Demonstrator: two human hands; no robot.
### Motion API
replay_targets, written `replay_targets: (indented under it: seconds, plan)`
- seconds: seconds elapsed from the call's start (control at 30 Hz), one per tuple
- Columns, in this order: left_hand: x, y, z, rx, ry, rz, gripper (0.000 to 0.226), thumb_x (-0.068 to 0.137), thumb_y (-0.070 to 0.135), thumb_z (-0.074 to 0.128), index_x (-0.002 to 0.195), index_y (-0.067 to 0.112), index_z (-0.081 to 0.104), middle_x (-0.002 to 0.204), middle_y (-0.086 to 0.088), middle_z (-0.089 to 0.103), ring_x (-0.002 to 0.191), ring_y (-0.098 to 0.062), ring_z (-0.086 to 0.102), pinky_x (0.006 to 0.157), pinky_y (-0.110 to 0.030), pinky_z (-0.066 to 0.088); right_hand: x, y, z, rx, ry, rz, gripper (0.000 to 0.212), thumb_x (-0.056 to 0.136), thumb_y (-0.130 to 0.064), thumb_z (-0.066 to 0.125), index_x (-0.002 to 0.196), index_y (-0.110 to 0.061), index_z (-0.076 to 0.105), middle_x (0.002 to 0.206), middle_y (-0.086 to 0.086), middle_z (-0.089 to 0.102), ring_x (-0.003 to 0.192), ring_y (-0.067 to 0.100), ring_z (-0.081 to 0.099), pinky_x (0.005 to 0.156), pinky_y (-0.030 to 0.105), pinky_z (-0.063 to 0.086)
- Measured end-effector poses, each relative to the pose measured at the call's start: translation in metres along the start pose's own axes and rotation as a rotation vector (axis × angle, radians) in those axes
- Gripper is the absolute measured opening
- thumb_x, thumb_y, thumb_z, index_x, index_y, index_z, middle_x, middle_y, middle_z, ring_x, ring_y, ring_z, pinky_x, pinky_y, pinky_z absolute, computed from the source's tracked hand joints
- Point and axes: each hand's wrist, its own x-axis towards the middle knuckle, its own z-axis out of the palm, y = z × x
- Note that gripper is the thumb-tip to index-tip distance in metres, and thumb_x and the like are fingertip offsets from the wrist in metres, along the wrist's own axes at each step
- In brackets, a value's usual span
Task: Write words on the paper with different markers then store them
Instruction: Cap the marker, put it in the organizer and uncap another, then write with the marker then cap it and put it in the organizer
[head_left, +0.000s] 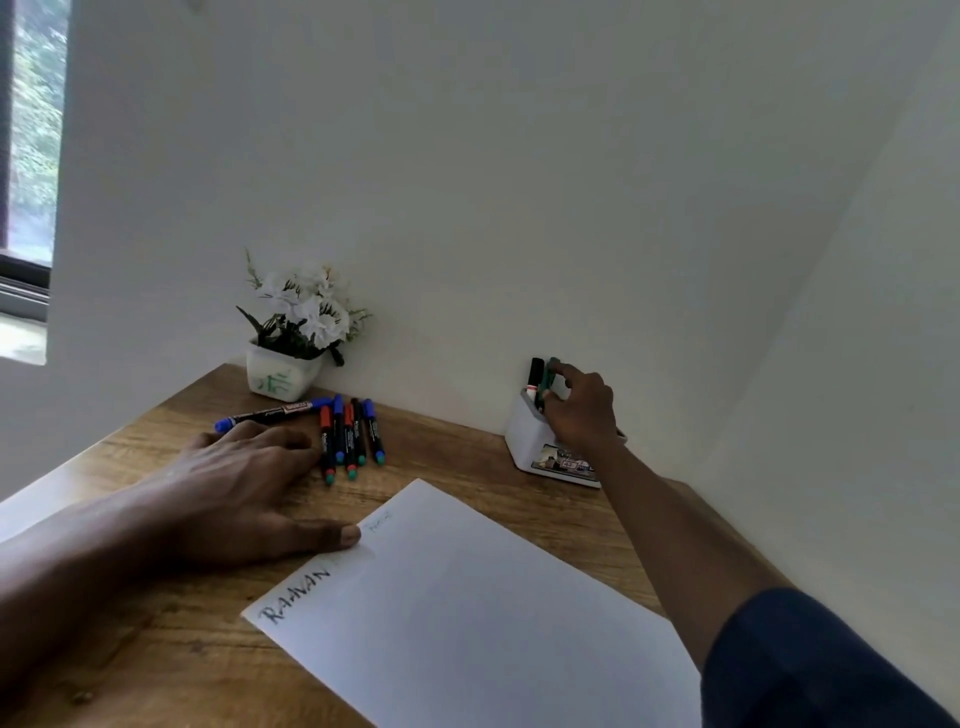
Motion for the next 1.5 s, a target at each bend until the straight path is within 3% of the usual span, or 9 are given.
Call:
replay_targets:
  seconds: [0.2,0.33,0.5,0.73,0.9,1.03,1.17,1.3,1.5]
  plan:
    - [0.002,-0.003,0.005,-0.016,0.008,0.008,0.134,0.047,0.109,0.017,0.160,0.039,0.019,0.168,0.015,0.015,0.155,-0.015,0.011,0.123,-0.046,0.017,-0.027,-0.032,-0.013,-0.088,0.155,-0.257,0.037,0.090,-0.016,0.060,0.127,-0.020,0.062,0.116,0.009,0.061,0.113,0.028,0.054,0.090,0.038,0.047]
    - [0.008,-0.004,0.008,-0.030,-0.007,0.002,0.136,0.047,0.109,0.016,0.161,0.034,0.019,0.169,0.009,0.014,0.155,-0.018,0.013,0.123,-0.049,0.012,-0.055,-0.069,0.000,0.097,0.022,-0.447,0.018,0.092,-0.014,0.062,0.106,-0.017,0.072,0.097,0.001,0.067,0.087,0.014,0.064,0.077,0.028,0.052]
    - [0.011,-0.006,0.014,-0.032,-0.003,0.024,0.116,0.070,0.098,0.032,0.162,0.030,0.015,0.170,0.006,0.010,0.156,-0.019,0.011,0.126,-0.048,0.009,-0.068,-0.121,0.039,0.183,-0.276,-0.266,0.012,0.090,-0.021,0.069,0.100,-0.017,0.076,0.088,-0.004,0.073,0.077,0.006,0.065,0.063,0.013,0.045]
    - [0.015,-0.010,0.018,-0.056,0.011,0.060,0.116,0.072,0.097,0.033,0.163,0.026,0.014,0.171,0.003,0.011,0.156,-0.017,0.013,0.127,-0.050,0.007,-0.049,-0.163,0.087,0.211,-0.368,0.049,0.016,0.079,-0.009,0.070,0.093,-0.004,0.076,0.084,0.008,0.074,0.084,0.027,0.075,0.079,0.043,0.064]
    - [0.013,-0.009,0.017,-0.081,0.005,0.061,0.115,0.074,0.095,0.036,0.163,0.026,0.015,0.171,0.001,0.012,0.156,-0.019,0.014,0.127,-0.051,0.006,-0.039,-0.174,0.100,0.068,-0.484,0.139,0.030,0.072,-0.011,0.082,0.098,0.002,0.074,0.094,0.020,0.075,0.085,0.032,0.076,0.078,0.047,0.064]
    - [0.012,-0.008,0.015,-0.097,0.005,0.056,0.114,0.074,0.094,0.038,0.162,0.025,0.015,0.171,0.000,0.012,0.157,-0.021,0.012,0.126,-0.054,0.006,-0.042,-0.172,0.110,-0.047,-0.444,0.125,0.036,0.067,-0.014,0.077,0.101,-0.005,0.070,0.101,0.014,0.070,0.088,0.026,0.069,0.077,0.037,0.063]
    - [0.011,-0.007,0.013,-0.101,0.005,0.059,0.114,0.075,0.094,0.038,0.162,0.023,0.017,0.171,0.000,0.012,0.157,-0.021,0.011,0.126,-0.054,0.006,-0.045,-0.170,0.107,0.028,-0.350,0.188,0.038,0.064,-0.021,0.079,0.096,-0.006,0.067,0.092,0.010,0.069,0.082,0.023,0.068,0.060,0.026,0.053]
    - [0.009,-0.007,0.014,-0.106,0.031,0.060,0.112,0.075,0.094,0.039,0.161,0.025,0.022,0.170,0.000,0.017,0.156,-0.022,0.016,0.126,-0.052,0.009,-0.044,-0.170,0.075,0.410,-0.168,0.264,0.022,0.077,-0.013,0.079,0.094,0.000,0.075,0.076,0.013,0.075,0.072,0.027,0.076,0.072,0.043,0.065]
    - [-0.005,-0.005,0.010,-0.237,0.270,0.061,0.100,0.082,0.085,0.047,0.161,0.028,0.021,0.168,0.002,0.022,0.151,-0.020,0.027,0.118,-0.041,0.030,-0.095,-0.146,0.012,0.336,-0.160,-0.170,0.021,0.091,-0.012,0.069,0.109,-0.021,0.074,0.090,-0.001,0.074,0.077,0.015,0.070,0.070,0.031,0.057]
